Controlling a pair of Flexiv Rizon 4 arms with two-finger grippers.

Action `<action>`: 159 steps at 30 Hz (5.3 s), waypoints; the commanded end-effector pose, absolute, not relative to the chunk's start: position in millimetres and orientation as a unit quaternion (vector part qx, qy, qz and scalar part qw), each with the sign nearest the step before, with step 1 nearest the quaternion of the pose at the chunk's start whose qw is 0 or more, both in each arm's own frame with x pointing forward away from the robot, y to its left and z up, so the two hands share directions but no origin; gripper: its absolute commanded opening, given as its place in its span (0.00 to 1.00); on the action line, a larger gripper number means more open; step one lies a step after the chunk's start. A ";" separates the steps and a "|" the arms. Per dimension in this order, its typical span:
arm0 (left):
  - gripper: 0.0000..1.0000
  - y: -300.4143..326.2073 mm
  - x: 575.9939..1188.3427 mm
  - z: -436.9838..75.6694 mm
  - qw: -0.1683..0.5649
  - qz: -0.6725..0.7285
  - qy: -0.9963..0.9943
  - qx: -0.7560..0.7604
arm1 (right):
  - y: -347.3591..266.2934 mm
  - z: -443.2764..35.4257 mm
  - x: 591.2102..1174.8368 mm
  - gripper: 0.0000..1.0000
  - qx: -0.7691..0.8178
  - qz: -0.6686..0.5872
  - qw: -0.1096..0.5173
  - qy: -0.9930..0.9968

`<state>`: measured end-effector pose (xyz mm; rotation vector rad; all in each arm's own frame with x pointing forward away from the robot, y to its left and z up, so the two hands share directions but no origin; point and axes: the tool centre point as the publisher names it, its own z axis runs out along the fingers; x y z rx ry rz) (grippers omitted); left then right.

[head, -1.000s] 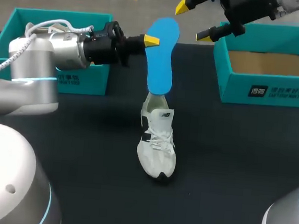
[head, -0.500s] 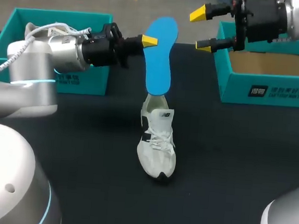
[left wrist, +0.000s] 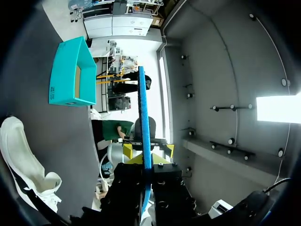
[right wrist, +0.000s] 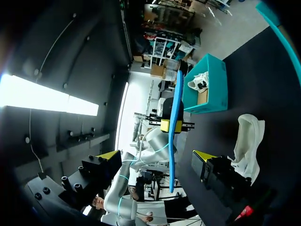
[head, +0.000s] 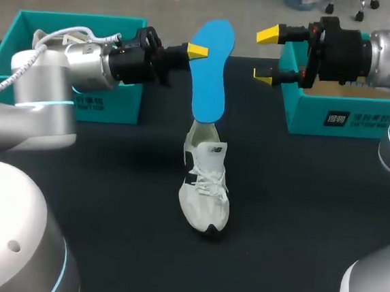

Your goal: Take the shoe out of the shoebox, open the shoe tongue, remove and reinsert the insole, then place the shoe into the shoebox

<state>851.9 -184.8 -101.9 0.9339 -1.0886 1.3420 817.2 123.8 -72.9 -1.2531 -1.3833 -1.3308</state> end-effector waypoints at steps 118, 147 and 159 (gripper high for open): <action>0.00 -162.0 870.1 -89.3 -0.378 0.598 -0.518 -0.481 | 111.7 -87.8 811.1 1.00 -0.506 -0.541 0.389 -0.548; 0.00 -184.0 860.0 -97.4 -0.471 0.515 -0.458 -0.550 | 137.1 -81.1 837.2 1.00 -0.514 -0.499 0.391 -0.579; 0.00 -199.7 863.9 -92.9 -0.503 0.508 -0.440 -0.543 | 154.2 -82.9 844.7 0.72 -0.510 -0.495 0.399 -0.580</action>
